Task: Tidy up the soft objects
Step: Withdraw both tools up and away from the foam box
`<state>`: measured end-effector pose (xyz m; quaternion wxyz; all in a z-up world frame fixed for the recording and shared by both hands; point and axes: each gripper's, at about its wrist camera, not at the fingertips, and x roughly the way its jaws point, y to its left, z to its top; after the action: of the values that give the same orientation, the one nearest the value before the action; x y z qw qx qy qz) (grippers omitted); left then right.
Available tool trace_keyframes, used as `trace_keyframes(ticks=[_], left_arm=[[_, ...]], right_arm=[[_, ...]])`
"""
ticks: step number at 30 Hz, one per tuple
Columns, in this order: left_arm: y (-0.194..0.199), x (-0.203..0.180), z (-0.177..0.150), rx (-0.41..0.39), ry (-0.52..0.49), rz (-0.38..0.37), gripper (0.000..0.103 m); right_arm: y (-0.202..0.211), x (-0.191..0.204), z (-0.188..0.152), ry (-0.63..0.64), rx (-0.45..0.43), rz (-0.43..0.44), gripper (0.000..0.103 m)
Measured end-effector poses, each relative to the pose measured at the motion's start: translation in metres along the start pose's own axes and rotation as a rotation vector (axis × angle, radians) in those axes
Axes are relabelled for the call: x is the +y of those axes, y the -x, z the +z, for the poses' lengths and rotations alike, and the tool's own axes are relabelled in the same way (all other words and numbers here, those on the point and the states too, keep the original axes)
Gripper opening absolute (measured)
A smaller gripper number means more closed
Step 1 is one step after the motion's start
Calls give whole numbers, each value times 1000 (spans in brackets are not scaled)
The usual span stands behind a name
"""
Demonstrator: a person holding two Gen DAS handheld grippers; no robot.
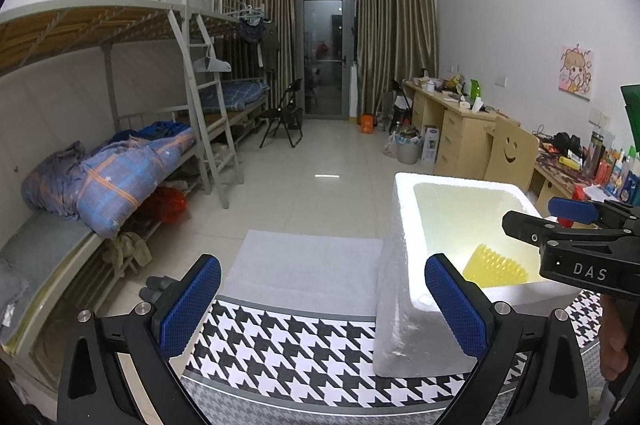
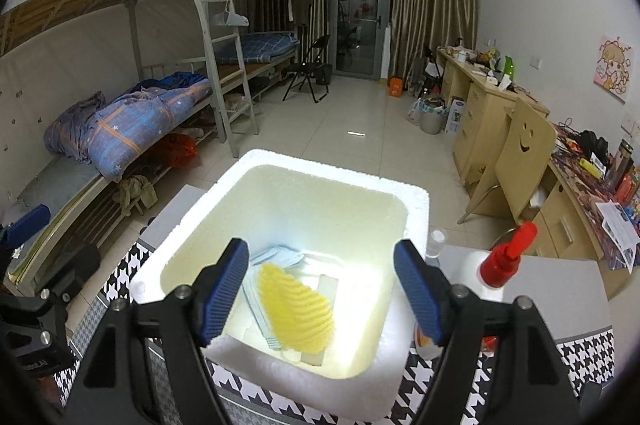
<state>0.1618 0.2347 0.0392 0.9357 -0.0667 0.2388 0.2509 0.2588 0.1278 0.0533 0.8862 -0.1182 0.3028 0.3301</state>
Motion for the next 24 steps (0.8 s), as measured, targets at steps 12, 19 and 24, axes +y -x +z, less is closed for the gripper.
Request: trace_keyframes(ticks=[12, 19, 24], left_arm=[[13, -11, -4, -5, -18, -16, 102], [19, -15, -3, -5, -12, -35, 102], [32, -18, -1, -30, -21, -41, 102]], right_arm=[[17, -8, 0, -11, -39, -45, 90], [31, -9, -5, -18, -61, -9, 90], [44, -9, -10, -8, -77, 0, 90]])
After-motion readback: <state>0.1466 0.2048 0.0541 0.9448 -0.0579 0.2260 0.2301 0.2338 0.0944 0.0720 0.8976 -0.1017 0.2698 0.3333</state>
